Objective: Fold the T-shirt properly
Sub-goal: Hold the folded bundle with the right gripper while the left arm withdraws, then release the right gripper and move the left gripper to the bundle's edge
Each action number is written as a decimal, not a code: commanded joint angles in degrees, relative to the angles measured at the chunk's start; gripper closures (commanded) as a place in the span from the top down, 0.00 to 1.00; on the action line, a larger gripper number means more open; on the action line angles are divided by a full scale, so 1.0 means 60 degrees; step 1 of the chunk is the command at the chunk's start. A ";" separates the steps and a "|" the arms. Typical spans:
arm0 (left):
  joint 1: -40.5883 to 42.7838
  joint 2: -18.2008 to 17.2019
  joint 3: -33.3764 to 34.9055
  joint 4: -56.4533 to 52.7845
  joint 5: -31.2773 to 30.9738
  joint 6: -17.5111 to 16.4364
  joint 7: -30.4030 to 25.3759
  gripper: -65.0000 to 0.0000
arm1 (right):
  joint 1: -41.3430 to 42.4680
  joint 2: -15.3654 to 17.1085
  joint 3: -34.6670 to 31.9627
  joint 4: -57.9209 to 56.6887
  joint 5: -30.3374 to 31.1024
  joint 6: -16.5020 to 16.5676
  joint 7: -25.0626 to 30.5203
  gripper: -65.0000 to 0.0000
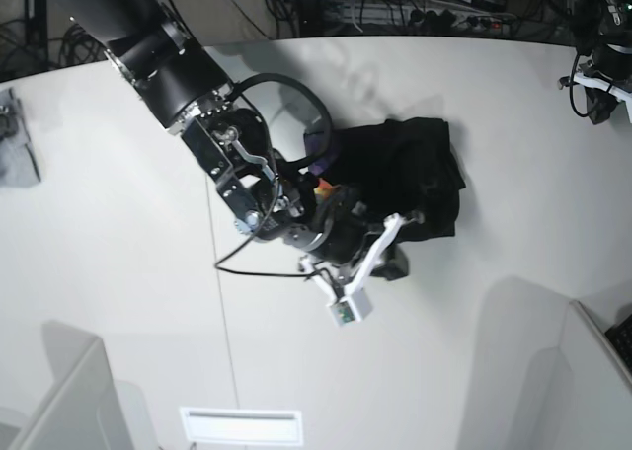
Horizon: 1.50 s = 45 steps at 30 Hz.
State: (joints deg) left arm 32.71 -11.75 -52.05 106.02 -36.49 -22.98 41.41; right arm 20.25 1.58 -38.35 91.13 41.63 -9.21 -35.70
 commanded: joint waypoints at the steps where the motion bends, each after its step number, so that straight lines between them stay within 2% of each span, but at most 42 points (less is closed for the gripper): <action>1: 0.0065 -0.0159 -0.0123 0.0140 -0.0109 -0.0045 -0.0198 0.00 | 0.0119 -0.0198 0.0259 0.0101 -0.0147 0.0136 0.0200 0.00; 3: 0.0080 -0.0159 -0.0123 0.0140 -0.0109 -0.0045 -0.0198 0.00 | 0.0002 -0.0198 0.0611 -0.0236 -0.0689 0.0136 0.0185 0.00; 11: 0.0080 -0.0159 -0.0138 0.0155 -0.0109 -0.0045 -0.0198 0.00 | -0.0276 -0.0257 0.0714 -0.1921 -0.0703 0.0136 0.0200 0.00; 17: 0.0080 -0.0159 -0.0094 0.0169 -0.0109 -0.0045 -0.0198 0.00 | -0.0525 -0.0271 0.0684 -0.1980 -0.0703 0.0165 0.0097 0.00; 22: 0.0080 -0.0159 -0.0050 0.0243 -0.0153 -0.0045 -0.0169 0.00 | -0.0569 -0.0770 -0.0283 -0.1980 -0.0733 0.0151 -0.0386 0.00; 26: -0.0008 -0.0130 -0.0050 0.0594 -0.0167 -0.0060 0.0564 0.00 | -0.0496 -0.1532 -0.0898 -0.1980 -0.0747 0.0151 -0.0577 0.00; 28: -0.0008 -0.0101 -0.0050 0.0770 -0.0167 -0.0060 0.0681 0.00 | -0.0379 -0.1678 -0.1250 -0.1877 -0.0703 0.0151 -0.0592 0.00; 31: -0.0008 -0.0101 0.0199 0.0799 -0.0167 -0.0060 0.0681 0.00 | -0.0027 -0.1678 -0.1997 -0.1496 -0.0366 0.0151 -0.0562 0.00; 35: 0.0036 -0.0115 0.0888 0.0785 -0.0167 -0.0060 0.0666 0.00 | 0.0075 -0.1605 -0.1968 -0.1028 0.0161 0.0151 -0.0577 0.00; 39: -0.0038 -0.0101 0.1620 0.0829 -0.0167 -0.0060 0.0652 0.00 | -0.0320 -0.1326 -0.1206 -0.0500 0.0132 0.0151 -0.0650 0.00; 42: -0.0243 -0.0057 0.1855 0.1048 -0.0211 -0.0060 0.0681 0.00 | -0.0540 -0.0901 -0.0795 -0.0105 0.0146 0.0151 -0.0650 0.00; 45: -0.0301 -0.0013 0.1796 0.1048 -0.1164 -0.0060 0.0666 0.00 | -0.0862 -0.0359 -0.0151 0.0203 0.0176 0.0151 -0.0650 0.00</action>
State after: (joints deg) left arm 30.65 -11.03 -40.69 111.55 -43.24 -23.00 46.50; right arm 13.96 -0.19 -39.48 91.15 42.24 -8.58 -40.73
